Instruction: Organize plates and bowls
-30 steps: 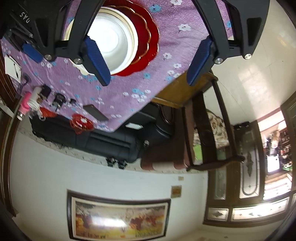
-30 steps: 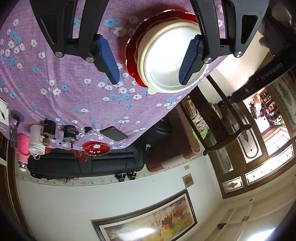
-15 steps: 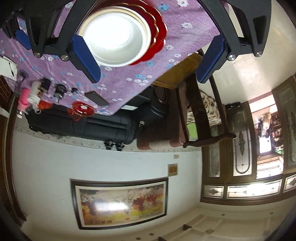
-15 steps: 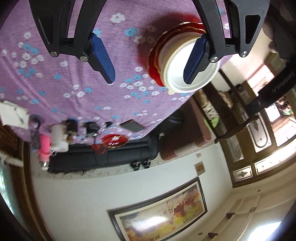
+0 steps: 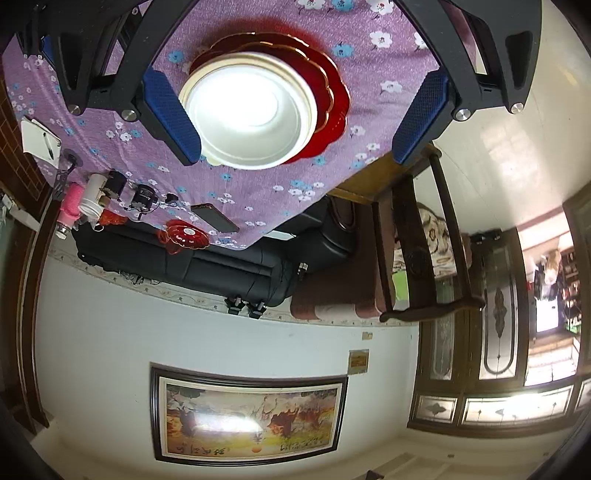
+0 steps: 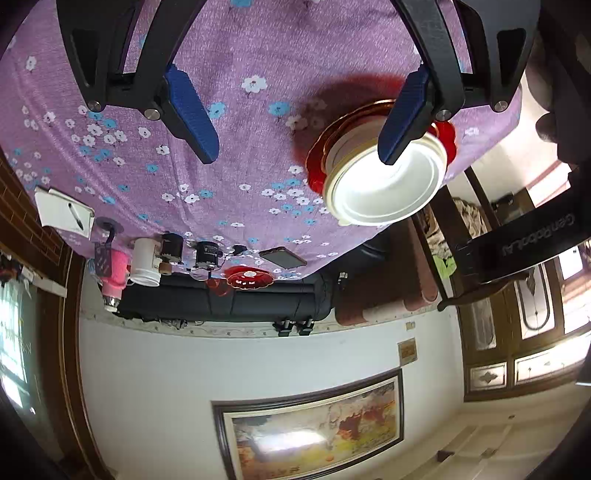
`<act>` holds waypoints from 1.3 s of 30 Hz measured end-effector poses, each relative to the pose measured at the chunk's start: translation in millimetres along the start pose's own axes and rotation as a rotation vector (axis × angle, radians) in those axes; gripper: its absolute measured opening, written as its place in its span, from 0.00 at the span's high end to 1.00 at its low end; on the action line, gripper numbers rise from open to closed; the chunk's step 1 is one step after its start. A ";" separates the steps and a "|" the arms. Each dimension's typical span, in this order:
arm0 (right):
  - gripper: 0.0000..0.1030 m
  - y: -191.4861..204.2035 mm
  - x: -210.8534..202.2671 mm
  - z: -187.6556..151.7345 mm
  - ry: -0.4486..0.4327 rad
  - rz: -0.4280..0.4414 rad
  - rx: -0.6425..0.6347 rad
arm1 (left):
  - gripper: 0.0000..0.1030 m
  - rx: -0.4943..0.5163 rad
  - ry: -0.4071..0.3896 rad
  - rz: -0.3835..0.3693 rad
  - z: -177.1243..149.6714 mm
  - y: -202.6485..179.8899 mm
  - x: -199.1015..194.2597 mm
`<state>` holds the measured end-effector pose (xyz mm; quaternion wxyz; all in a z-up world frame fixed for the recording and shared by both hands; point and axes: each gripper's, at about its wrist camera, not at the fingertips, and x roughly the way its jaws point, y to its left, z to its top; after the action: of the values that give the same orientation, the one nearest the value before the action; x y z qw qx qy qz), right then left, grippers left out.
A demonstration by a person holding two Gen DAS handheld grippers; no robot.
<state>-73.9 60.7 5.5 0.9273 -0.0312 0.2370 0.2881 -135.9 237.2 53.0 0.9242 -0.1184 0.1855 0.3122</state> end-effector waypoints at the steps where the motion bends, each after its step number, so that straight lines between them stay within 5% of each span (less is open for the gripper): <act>1: 0.11 3.2 -1.8 -0.3 -0.002 -0.003 -0.008 | 0.00 -0.002 -0.001 0.000 0.3 0.4 -0.3; 27: 0.10 8.5 39.2 -5.6 0.102 -0.004 -0.033 | 0.00 0.005 0.127 -0.001 -14.6 1.0 49.5; 39: 0.10 4.3 50.6 -3.9 0.113 0.030 -0.059 | 0.00 -0.050 0.039 0.023 -7.3 0.9 43.9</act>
<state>-41.5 89.8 -20.7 0.9067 -0.0711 0.2807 0.3065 -106.2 258.8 28.0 0.9134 -0.1453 0.1968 0.3253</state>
